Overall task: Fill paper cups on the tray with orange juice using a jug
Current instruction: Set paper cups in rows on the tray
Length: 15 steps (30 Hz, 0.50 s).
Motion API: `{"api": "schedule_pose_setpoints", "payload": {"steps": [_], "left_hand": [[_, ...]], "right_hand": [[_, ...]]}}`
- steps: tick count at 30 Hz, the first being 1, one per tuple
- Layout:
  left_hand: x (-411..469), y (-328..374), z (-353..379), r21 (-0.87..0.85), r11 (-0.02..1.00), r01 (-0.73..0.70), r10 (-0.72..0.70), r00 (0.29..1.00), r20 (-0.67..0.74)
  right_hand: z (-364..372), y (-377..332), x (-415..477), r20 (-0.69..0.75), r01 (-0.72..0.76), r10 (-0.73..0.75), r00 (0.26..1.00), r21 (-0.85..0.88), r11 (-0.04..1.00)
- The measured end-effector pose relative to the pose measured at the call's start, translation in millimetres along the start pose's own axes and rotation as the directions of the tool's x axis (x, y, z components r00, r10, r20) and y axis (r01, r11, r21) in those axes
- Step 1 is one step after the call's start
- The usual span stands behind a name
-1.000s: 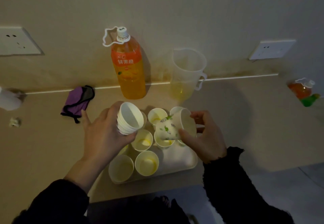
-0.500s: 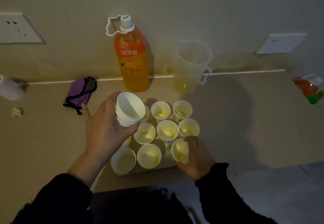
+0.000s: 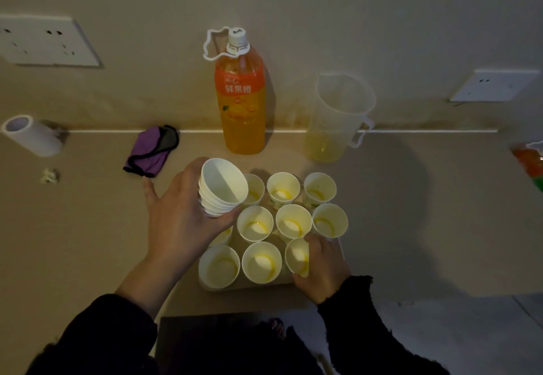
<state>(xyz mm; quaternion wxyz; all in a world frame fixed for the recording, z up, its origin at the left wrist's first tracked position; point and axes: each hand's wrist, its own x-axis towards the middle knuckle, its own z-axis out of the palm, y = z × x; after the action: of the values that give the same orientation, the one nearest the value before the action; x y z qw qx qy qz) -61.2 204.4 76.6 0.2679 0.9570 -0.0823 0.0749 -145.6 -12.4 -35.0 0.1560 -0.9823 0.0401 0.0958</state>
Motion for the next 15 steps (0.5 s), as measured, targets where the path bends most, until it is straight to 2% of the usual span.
{"api": "schedule_pose_setpoints", "payload": {"steps": [6, 11, 15], "left_hand": [[0.5, -1.7, -1.3, -0.007, 1.000, -0.003, 0.003, 1.000, 0.001], [-0.2, -0.2, -1.0, -0.009, 1.000, -0.006, 0.006, 1.000, 0.009], [1.0, 1.1, 0.6, -0.016, 1.000, -0.015, 0.015, 1.000, 0.010]], "right_hand": [[4.5, 1.0, 2.8, -0.039, -0.003, 0.001, 0.999, -0.057, 0.998], [4.9, 6.7, 3.8, 0.038, -0.018, 0.015, 0.999, 0.087, 0.996], [-18.5, 1.0, 0.6, 0.059, -0.005, -0.002, 0.998, 0.132, 0.991]]}}
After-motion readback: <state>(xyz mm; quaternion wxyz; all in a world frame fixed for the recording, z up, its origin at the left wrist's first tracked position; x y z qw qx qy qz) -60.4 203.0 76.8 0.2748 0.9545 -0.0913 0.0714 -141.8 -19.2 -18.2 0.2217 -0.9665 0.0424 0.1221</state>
